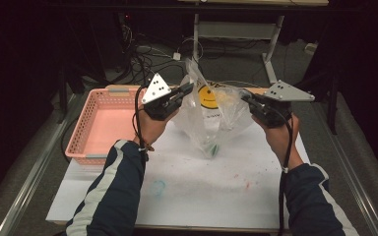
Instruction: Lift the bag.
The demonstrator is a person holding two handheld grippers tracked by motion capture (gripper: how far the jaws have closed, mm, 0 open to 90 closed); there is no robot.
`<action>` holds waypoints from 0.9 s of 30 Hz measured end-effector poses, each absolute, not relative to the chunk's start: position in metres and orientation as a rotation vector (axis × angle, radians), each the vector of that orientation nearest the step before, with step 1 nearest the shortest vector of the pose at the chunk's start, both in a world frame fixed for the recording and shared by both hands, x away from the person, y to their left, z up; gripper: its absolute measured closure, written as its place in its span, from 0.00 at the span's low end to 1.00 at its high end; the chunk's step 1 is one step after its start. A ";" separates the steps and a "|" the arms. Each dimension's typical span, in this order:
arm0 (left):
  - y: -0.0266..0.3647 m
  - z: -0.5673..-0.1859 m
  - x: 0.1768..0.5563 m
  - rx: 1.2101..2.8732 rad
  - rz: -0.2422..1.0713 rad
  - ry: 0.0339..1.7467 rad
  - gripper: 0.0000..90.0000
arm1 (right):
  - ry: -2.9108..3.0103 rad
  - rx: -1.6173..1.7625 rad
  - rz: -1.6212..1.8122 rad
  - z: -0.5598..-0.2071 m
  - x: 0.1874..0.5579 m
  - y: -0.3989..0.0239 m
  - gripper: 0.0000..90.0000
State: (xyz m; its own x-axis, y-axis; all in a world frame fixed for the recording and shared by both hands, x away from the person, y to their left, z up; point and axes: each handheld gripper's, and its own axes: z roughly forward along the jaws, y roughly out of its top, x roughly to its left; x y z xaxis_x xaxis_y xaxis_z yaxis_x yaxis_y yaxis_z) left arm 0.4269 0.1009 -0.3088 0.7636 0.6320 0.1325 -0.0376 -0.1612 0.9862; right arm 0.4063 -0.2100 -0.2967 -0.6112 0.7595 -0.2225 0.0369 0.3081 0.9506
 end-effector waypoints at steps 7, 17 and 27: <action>0.098 -0.270 0.411 1.615 0.693 0.430 0.97 | 1.846 0.645 1.404 -0.257 0.385 -0.213 1.00; 0.094 -0.253 0.418 1.613 0.711 0.443 0.97 | 1.774 0.603 1.410 -0.222 0.376 -0.213 1.00; 0.091 -0.244 0.436 1.616 0.730 0.472 0.96 | 1.757 0.686 1.400 -0.216 0.400 -0.220 0.99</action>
